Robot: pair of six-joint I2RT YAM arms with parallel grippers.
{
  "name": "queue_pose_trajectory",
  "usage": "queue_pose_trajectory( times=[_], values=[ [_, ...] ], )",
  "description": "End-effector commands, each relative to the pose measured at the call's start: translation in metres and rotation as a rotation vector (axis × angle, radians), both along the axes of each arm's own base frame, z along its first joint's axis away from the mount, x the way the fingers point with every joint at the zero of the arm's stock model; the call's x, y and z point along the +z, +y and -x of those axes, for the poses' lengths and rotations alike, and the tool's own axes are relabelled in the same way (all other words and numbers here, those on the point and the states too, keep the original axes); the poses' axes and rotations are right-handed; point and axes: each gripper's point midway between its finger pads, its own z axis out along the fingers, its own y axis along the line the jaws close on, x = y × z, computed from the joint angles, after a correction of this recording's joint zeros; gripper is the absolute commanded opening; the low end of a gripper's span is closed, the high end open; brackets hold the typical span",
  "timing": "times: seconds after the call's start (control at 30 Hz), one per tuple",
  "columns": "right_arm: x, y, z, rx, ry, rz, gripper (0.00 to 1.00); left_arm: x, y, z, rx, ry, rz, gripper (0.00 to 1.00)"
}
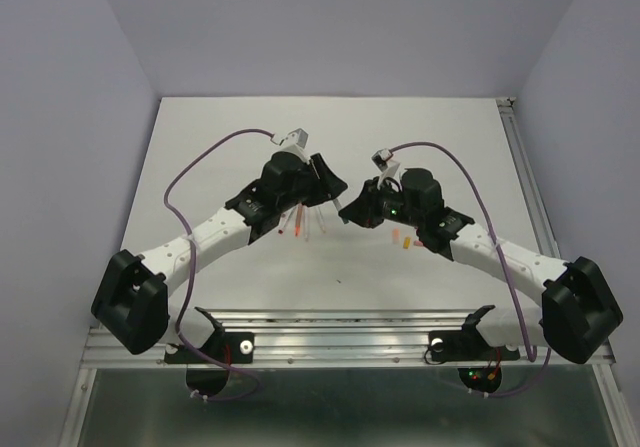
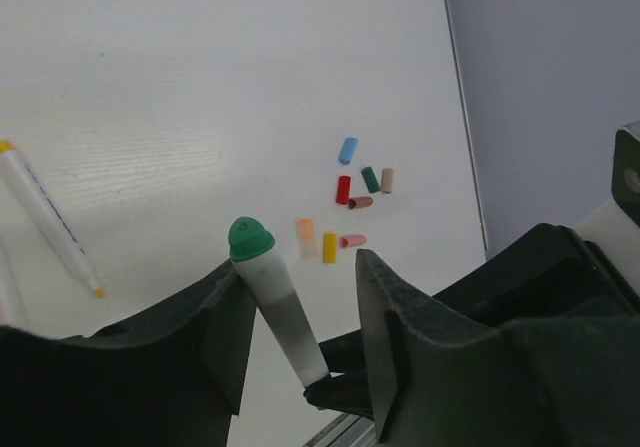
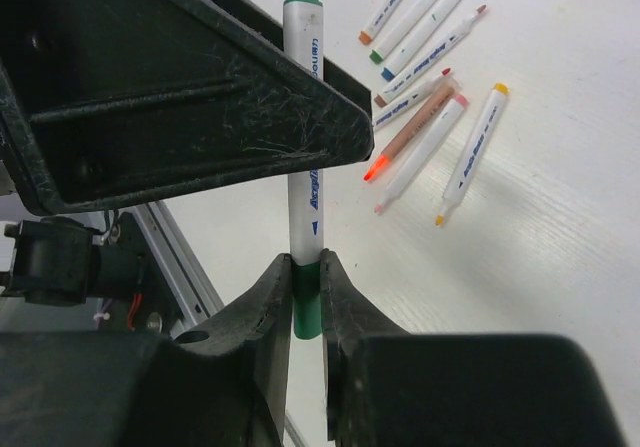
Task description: Open the pen caps
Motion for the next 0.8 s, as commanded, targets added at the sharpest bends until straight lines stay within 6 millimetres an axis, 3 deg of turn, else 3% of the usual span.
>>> queue_pose_trajectory(
  times=[0.0, 0.17, 0.3, 0.33, 0.43, 0.57, 0.77],
  values=[
    [0.022, 0.007, 0.01, 0.044, -0.054, -0.073, 0.04, 0.02, -0.01, 0.004, -0.025, -0.042, 0.074, 0.46],
    [0.021, 0.005, 0.005, 0.013, -0.055, -0.061, 0.04, 0.018, -0.011, 0.006, -0.027, -0.025, 0.086, 0.0],
    [0.019, 0.005, 0.002, -0.001, -0.042, -0.045, 0.15, 0.018, -0.011, 0.007, -0.022, -0.017, 0.097, 0.0],
    [0.015, 0.004, 0.001, -0.007, -0.029, -0.033, 0.3, 0.019, -0.009, 0.006, -0.004, -0.02, 0.1, 0.0],
    [0.013, 0.003, 0.0, -0.016, -0.023, -0.025, 0.6, 0.023, -0.005, 0.007, 0.024, -0.023, 0.136, 0.0],
    [0.012, 0.007, 0.003, 0.019, -0.017, -0.02, 0.66, 0.029, -0.003, 0.008, 0.04, -0.04, 0.159, 0.0],
    [0.011, 0.014, 0.006, 0.057, -0.002, -0.027, 0.66, 0.03, 0.0, 0.006, 0.064, -0.04, 0.165, 0.0]
  ],
)
